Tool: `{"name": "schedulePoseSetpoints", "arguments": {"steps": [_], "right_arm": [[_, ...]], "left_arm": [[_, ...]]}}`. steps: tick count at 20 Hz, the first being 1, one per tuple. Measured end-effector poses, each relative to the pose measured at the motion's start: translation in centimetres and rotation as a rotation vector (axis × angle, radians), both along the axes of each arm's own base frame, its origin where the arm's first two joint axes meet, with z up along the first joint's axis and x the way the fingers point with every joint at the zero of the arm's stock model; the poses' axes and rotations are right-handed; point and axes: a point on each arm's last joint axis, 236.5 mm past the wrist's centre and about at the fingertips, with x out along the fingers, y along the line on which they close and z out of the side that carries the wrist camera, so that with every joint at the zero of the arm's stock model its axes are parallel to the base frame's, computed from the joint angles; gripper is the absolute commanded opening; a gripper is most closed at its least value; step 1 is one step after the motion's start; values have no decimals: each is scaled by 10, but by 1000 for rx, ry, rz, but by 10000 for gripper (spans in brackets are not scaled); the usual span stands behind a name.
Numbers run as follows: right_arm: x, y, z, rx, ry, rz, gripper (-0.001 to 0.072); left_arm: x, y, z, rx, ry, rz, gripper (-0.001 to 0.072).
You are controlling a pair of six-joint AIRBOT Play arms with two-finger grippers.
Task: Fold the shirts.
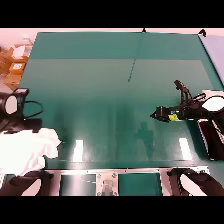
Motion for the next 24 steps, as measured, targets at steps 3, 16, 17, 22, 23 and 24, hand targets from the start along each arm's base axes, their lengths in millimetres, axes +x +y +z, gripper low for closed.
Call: {"name": "schedulePoseSetpoints", "arguments": {"steps": [3,16,17,22,23,24], "right_arm": [[0,0,0,0,0,0,19],[0,0,0,0,0,0,19],[0,0,0,0,0,0,19],[0,0,0,0,0,0,18],[0,0,0,0,0,0,19],[0,0,0,0,0,0,18]], "left_arm": [[-32,44,-28,71,118,108,720],[-80,88,-94,-46,273,256,23],[-71,85,-90,-70,252,261,23],[25,32,-24,-265,-20,155,23],[52,9,0,-315,-110,94,23],[74,-18,25,-370,-190,32,22]]}}
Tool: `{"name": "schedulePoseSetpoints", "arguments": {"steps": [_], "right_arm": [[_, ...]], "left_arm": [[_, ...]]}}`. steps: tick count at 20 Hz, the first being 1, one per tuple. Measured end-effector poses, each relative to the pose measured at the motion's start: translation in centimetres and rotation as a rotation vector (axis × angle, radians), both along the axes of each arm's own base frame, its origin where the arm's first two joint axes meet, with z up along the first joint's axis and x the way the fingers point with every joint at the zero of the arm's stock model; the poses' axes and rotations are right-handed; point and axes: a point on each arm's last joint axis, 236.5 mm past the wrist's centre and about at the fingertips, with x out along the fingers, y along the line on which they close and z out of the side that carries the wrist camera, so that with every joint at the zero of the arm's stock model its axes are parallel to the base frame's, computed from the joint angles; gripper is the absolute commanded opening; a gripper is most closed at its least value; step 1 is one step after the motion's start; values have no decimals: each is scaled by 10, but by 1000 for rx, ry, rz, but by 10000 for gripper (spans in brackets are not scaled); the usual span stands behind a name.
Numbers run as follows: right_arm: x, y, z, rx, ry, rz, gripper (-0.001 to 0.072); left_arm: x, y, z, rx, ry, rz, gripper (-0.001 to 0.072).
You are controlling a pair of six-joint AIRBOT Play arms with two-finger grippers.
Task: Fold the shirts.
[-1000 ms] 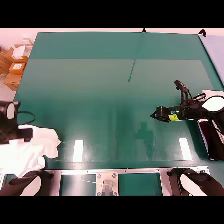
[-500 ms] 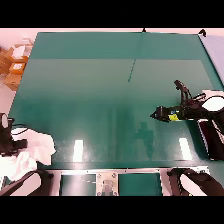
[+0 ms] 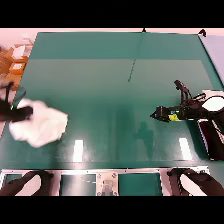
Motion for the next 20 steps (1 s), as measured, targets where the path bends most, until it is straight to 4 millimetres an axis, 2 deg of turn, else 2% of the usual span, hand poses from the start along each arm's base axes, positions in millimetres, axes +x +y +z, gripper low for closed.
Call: {"name": "schedulePoseSetpoints", "arguments": {"steps": [2,4,6,8,9,10,11,12,14,15,16,20], "right_arm": [[0,0,0,0,0,0,18],[0,0,0,0,0,0,19],[0,0,0,0,0,0,19],[0,0,0,0,0,0,21],[0,0,0,0,0,0,70],[0,0,0,0,-1,-1,190],[0,0,0,0,-1,-1,291],[1,0,0,0,-2,-1,334],[1,0,0,-1,-3,-2,358],[1,0,0,-1,-4,-2,455],[2,-1,0,-2,-6,-5,506],[9,-13,-7,-4,10,-52,508]], "left_arm": [[35,-67,52,-110,-178,-131,22],[52,-141,95,-228,-330,-266,23],[57,-208,120,-331,-423,-377,24],[58,-262,120,-402,-444,-454,27],[58,-287,112,-429,-432,-485,249],[57,-307,100,-447,-411,-507,641],[56,-325,84,-462,-376,-520,712],[56,-335,68,-466,-338,-528,714],[51,-346,43,-471,-261,-532,714],[49,-344,34,-470,-220,-529,714],[50,-337,28,-464,-192,-519,714],[55,-291,14,-428,-79,-472,714]]}}
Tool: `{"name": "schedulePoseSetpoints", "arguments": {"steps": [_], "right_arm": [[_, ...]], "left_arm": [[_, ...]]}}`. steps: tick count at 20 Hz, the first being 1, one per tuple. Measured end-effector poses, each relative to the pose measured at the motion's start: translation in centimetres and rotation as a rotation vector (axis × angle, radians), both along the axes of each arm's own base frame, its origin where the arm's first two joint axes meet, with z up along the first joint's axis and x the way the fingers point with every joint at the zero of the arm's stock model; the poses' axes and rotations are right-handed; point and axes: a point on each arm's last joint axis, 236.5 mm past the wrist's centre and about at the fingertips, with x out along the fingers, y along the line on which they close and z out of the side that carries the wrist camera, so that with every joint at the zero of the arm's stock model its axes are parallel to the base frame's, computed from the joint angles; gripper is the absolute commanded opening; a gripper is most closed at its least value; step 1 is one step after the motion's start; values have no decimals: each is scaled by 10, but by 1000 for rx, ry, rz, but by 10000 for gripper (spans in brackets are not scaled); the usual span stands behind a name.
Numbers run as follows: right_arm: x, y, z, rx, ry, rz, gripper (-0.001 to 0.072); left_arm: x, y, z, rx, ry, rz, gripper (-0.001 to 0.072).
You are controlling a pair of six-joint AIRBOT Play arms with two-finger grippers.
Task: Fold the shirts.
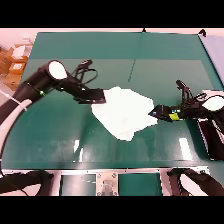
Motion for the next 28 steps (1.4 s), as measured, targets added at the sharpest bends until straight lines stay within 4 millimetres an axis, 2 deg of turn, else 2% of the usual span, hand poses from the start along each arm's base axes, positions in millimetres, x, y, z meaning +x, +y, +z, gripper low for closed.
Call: {"name": "schedulePoseSetpoints", "arguments": {"steps": [3,5,8,11,12,13,14,16,20,21,22,23,24,27,28], "right_arm": [[11,-30,-13,14,42,-113,506],[17,-49,-26,47,81,-185,489],[19,-64,-56,96,164,-228,488],[17,-60,-82,153,233,-213,487],[17,-54,-88,183,251,-203,432],[17,-48,-92,203,262,-189,274],[15,-40,-97,216,276,-166,166],[13,-26,-102,227,280,-115,19],[19,-11,-100,238,257,-51,18],[21,-10,-98,240,252,-40,18],[23,-7,-93,251,247,-25,18],[25,-4,-87,265,244,-9,18],[27,-3,-81,273,237,6,18],[40,1,-52,305,212,60,18],[46,2,-39,312,200,77,18]], "left_arm": [[2,42,-22,81,59,39,714],[-5,62,-42,119,110,64,713],[-26,76,-72,139,191,71,713],[-43,71,-91,100,246,75,714],[-44,69,-95,81,247,86,713],[-42,66,-98,59,239,106,714],[-38,62,-101,37,226,129,713],[-25,57,-105,0,189,184,713],[8,41,-115,-103,133,294,712],[14,36,-117,-136,131,315,669],[21,31,-118,-170,126,337,413],[27,28,-122,-193,116,351,127],[32,24,-122,-222,106,361,23],[52,12,-107,-316,48,375,23],[62,8,-92,-357,17,372,23]]}}
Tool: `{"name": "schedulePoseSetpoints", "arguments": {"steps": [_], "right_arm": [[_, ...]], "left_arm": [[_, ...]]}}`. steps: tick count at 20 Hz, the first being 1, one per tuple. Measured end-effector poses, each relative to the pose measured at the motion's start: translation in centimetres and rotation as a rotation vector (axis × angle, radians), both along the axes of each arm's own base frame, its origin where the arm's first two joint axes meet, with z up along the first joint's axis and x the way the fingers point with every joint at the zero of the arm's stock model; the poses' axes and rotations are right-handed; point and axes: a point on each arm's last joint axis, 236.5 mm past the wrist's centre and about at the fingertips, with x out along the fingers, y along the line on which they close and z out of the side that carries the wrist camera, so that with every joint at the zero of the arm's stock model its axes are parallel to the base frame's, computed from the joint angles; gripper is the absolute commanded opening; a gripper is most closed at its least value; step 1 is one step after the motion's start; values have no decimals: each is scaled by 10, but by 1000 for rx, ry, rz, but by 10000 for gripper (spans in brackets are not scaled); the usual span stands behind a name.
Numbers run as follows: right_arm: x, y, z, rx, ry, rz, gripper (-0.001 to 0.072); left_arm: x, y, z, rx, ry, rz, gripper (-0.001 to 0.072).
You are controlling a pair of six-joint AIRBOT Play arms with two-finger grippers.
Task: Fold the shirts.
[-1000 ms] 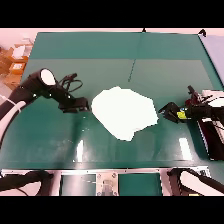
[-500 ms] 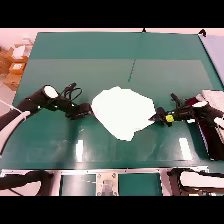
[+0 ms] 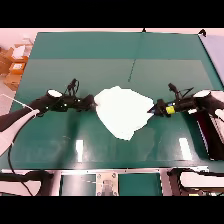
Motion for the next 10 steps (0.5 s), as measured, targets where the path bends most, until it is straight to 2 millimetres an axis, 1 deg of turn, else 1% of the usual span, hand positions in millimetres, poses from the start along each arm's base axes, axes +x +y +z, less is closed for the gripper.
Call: {"name": "schedulePoseSetpoints", "arguments": {"steps": [1,2,3,4,5,6,7,8,9,10], "right_arm": [[7,0,18,11,-26,19,18],[14,-1,37,13,-55,31,18],[23,-4,61,11,-98,36,18],[32,-7,85,3,-151,39,18],[41,-13,115,-13,-216,36,17],[49,-19,145,-32,-285,23,17],[54,-25,179,-54,-364,9,18],[56,-30,210,-79,-442,-1,18],[55,-35,244,-106,-524,-16,18],[51,-38,274,-135,-603,-26,18]], "left_arm": [[7,-3,14,-19,-38,-14,23],[14,-6,36,-42,-89,-32,23],[22,-8,64,-68,-150,-49,23],[29,-7,98,-84,-225,-65,23],[34,-4,132,-81,-304,-82,23],[36,1,174,-77,-398,-93,23],[33,7,218,-59,-497,-108,23],[27,13,257,-30,-587,-122,23],[18,20,294,9,-674,-131,23],[4,27,334,48,-766,-136,23]]}}
